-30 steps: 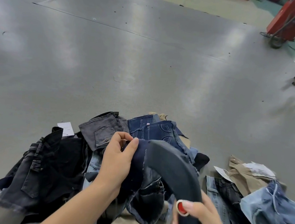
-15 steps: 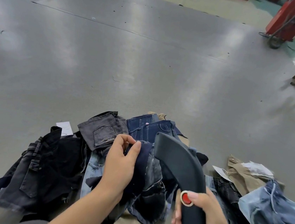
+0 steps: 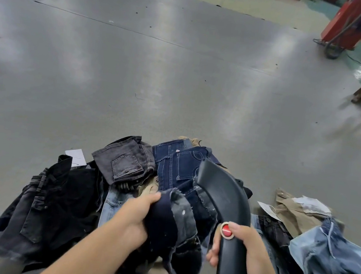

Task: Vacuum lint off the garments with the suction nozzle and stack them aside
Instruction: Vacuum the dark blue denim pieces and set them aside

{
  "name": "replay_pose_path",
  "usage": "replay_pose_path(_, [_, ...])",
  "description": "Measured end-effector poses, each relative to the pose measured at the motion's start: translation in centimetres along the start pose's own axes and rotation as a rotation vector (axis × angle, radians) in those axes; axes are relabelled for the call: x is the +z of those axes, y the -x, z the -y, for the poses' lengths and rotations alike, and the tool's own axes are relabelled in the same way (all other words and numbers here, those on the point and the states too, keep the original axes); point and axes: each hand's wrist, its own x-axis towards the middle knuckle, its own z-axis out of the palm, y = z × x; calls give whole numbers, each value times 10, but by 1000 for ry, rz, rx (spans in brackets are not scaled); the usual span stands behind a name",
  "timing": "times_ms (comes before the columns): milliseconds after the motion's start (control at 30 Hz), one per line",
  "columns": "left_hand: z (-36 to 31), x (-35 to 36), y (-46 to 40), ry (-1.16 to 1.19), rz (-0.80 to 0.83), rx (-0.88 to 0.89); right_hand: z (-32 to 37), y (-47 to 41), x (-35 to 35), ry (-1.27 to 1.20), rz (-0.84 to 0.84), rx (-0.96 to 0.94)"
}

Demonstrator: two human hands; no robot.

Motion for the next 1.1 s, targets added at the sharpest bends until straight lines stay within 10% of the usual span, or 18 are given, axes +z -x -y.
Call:
replay_pose_path(133, [16, -8, -1, -31, -1, -179, -5, -1, 0, 1, -29, 13])
replay_pose_path(333, [-19, -6, 5, 173, 55, 207, -1, 3, 3, 3, -13, 29])
replay_pose_path(667, [39, -7, -2, -119, 79, -288, -2, 9, 8, 10, -28, -10])
replay_pose_path(1100, [9, 1, 1, -410, 45, 771, -2, 8, -5, -40, 100, -2])
